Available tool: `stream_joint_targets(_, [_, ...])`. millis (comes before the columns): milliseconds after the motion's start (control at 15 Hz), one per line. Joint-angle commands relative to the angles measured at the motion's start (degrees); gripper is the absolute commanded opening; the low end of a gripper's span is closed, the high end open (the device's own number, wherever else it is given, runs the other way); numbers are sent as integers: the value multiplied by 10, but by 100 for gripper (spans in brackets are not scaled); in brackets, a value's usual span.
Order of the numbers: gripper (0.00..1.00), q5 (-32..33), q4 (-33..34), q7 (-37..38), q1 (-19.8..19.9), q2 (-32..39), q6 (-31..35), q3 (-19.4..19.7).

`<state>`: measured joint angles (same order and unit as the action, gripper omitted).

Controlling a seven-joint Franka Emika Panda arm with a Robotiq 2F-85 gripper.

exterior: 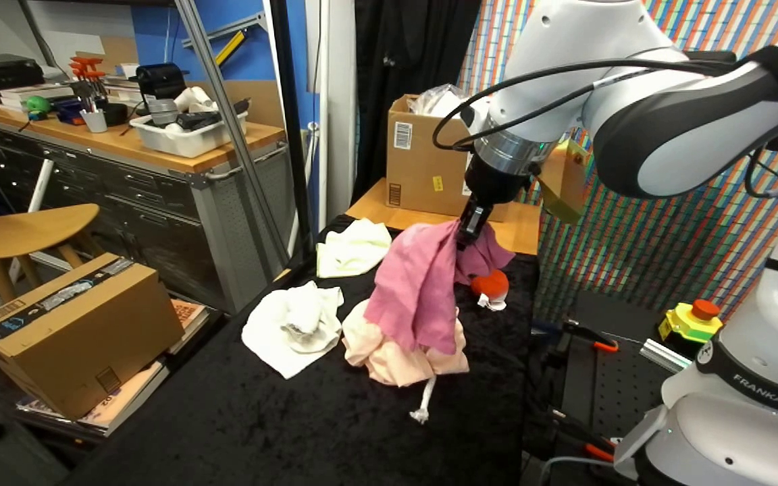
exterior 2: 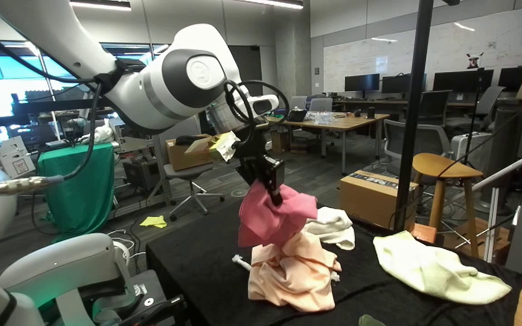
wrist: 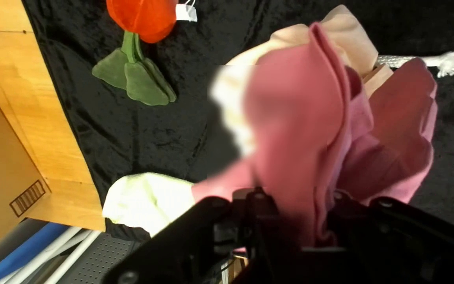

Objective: Pile up all the objects on the table.

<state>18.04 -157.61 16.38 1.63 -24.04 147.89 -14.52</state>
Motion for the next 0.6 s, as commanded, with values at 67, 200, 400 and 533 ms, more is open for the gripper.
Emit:
stream_joint_targets(67, [63,26,2,6,9,0,14,-2])
stream_joint_targets(200, [79,29,12,6,10,8,9,-4])
stream_joint_targets(400, [99,25,46,-3,3,37,5,-4])
stream_joint_targets(533, [100,21,86,-7,-3,68,-3,-8])
